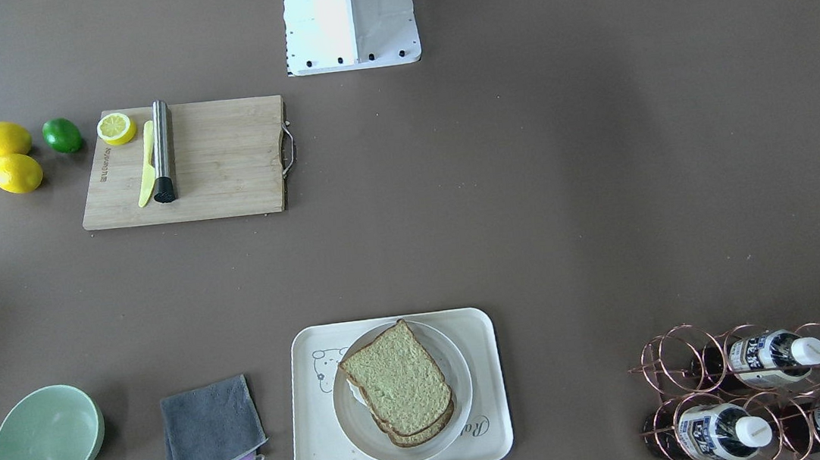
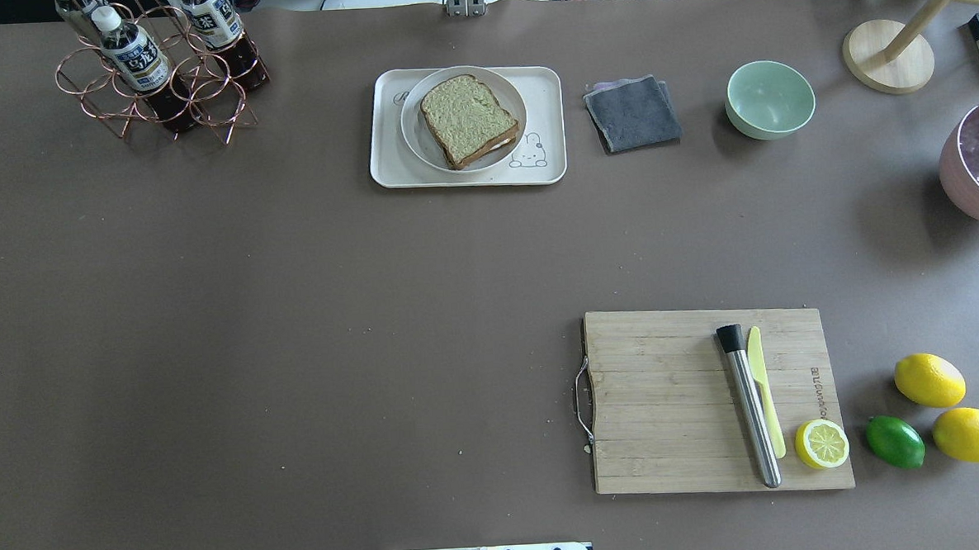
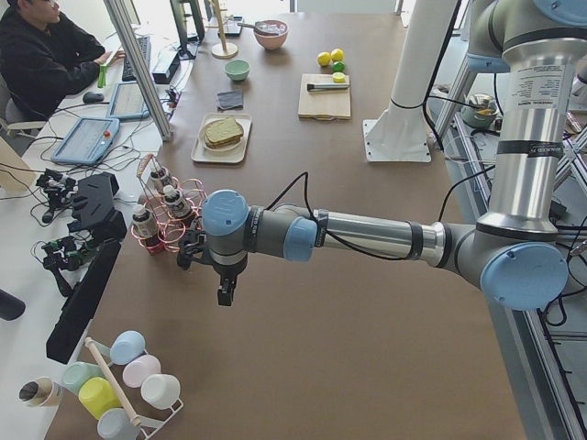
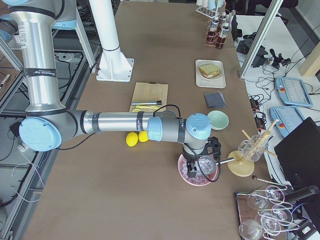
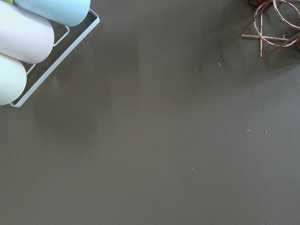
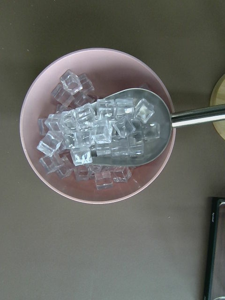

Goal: Make sandwich and place on tray

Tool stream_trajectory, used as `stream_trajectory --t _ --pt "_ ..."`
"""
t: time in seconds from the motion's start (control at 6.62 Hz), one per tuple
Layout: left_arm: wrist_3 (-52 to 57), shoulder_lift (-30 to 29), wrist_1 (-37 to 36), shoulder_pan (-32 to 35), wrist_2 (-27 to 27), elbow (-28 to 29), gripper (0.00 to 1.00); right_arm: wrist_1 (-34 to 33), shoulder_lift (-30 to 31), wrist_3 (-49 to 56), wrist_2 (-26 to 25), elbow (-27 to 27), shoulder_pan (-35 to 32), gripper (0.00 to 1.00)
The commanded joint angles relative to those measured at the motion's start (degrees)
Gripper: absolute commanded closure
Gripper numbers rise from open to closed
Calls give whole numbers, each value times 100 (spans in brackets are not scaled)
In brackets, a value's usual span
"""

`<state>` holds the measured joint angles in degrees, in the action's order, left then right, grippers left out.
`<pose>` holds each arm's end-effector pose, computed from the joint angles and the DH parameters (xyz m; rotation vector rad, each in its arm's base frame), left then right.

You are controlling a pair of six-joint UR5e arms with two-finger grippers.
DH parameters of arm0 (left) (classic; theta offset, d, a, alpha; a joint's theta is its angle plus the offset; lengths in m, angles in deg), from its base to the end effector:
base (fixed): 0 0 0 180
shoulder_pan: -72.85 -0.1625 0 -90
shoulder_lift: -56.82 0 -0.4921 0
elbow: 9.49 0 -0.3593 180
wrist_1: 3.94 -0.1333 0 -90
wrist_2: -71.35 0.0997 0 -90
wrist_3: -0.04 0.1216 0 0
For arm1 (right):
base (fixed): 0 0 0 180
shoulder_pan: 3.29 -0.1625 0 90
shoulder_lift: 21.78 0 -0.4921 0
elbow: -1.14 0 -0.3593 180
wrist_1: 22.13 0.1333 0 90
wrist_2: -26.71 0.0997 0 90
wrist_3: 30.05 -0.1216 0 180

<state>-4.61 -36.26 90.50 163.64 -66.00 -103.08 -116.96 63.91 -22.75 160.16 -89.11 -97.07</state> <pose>-0.0507 -0.4964 0.6738 0.1548 0.8292 -0.0091 0.0822 -0.4901 0.7134 0.0688 -0.7553 -0.0567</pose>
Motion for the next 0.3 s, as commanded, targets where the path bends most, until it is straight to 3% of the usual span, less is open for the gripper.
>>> stream_trajectory --t 0.0,0.15 --pt "0 -9 4 0 -2 7 2 0 -9 0 -4 -18 -17 0" --pt "0 -18 4 0 7 7 2 0 0 0 -4 -18 -17 0"
